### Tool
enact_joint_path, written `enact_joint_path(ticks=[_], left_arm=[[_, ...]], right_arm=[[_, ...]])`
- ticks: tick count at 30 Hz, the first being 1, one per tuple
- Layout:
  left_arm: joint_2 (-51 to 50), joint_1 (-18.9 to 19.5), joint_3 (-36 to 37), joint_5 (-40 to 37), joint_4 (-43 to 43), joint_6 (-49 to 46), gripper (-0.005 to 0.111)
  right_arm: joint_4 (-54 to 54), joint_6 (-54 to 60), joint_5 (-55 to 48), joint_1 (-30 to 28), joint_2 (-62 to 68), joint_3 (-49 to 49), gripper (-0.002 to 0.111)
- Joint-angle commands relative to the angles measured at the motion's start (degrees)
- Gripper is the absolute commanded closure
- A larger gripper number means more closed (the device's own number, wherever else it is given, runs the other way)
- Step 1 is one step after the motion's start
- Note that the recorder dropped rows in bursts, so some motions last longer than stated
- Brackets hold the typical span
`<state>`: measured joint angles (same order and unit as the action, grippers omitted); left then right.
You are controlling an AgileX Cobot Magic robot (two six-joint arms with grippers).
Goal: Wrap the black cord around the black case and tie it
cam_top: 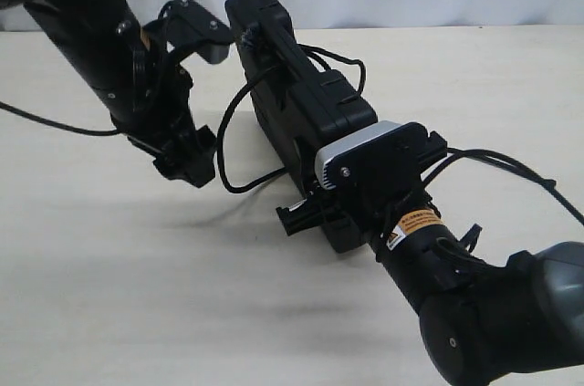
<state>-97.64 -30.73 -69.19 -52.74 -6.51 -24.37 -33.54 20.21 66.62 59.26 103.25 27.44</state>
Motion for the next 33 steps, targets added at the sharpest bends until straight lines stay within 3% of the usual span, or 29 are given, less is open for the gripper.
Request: enact_joint_path(ticks=[1,10,15,17,22,33], left_arm=[[0.4,0.0,5.7,7.1,-3.8,-2.4,0.031],[0.4,0.0,12.8,23.8,-19.6,-15.4,0.031],[0.4,0.0,16.4,33.9,-23.1,-17.6,0.033],[0.4,0.0,17.1,35.6,-22.8,-17.7,0.046],[0.4,0.0,17.2,36.0,-23.1,-19.9,0.106],[0.5,0.0,14.0,33.2,-23.3,-20.9,0.107]], right_arm=[[1.2,-0.1,3.3,0.0,-0.7,0.2,0.104],[1.2,-0.4,3.3,0.0,-0.7,0.2,0.104],[1.2,-0.5,3.3,0.0,-0.7,0.2,0.104],[1.2,-0.5,3.3,0.0,-0.7,0.2,0.104],[1.2,-0.5,3.3,0.0,-0.7,0.2,0.104],[1.0,-0.5,3.3,0.0,-0.7,0.2,0.104]])
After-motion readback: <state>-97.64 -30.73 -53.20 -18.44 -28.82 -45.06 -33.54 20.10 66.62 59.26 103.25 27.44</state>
